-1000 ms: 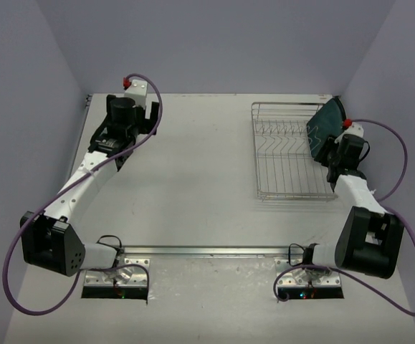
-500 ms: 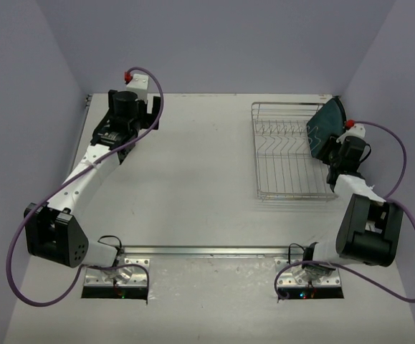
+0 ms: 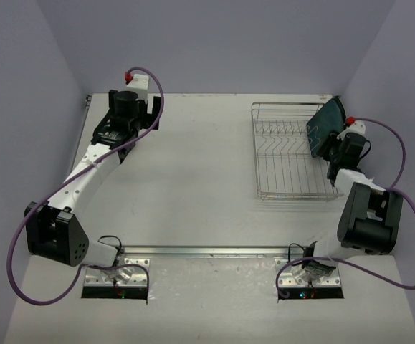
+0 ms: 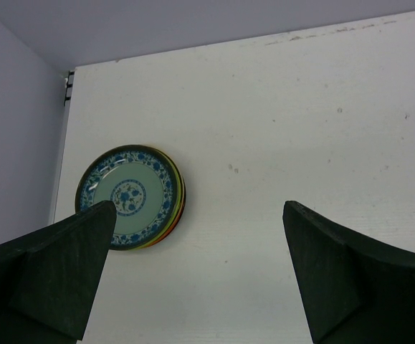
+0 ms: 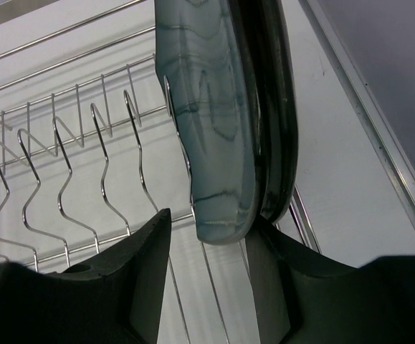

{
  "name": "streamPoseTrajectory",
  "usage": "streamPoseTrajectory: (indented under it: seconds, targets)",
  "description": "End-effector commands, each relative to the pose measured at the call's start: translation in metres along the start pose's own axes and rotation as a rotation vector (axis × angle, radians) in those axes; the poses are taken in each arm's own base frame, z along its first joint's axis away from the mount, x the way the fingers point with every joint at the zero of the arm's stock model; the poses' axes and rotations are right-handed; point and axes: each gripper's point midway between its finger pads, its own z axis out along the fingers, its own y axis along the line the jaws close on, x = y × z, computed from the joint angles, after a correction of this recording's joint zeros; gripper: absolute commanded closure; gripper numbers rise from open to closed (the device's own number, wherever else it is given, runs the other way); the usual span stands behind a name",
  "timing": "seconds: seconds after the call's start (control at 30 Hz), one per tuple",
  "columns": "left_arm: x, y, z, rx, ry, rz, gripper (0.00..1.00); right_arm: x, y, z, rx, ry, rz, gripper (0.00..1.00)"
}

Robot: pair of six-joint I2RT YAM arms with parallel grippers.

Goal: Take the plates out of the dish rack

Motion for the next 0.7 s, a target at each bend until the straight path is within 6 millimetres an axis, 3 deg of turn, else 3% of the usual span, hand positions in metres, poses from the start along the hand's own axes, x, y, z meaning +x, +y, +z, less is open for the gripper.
streamPoseTrajectory:
  seconds: [0.0, 0.27, 0.43, 0.67]
  targets:
    - [-0.023, 0.000, -0.001, -0.008, -0.062, -0.030, 0.00, -0.046, 0.003, 0.010, -0.015, -0.132, -0.005, 0.53]
    - [-0.022, 0.000, -0.001, -0.009, -0.059, -0.029, 0.00, -0.065, -0.002, 0.019, -0.001, -0.178, -0.011, 0.53]
    - [-0.021, 0.000, -0.001, -0.008, -0.058, -0.029, 0.00, -0.077, 0.002, 0.014, -0.024, -0.230, -0.046, 0.52]
    - [-0.024, 0.000, -0.001, -0.006, -0.063, -0.028, 0.00, -0.090, 0.004, 0.007, -0.033, -0.298, -0.171, 0.35]
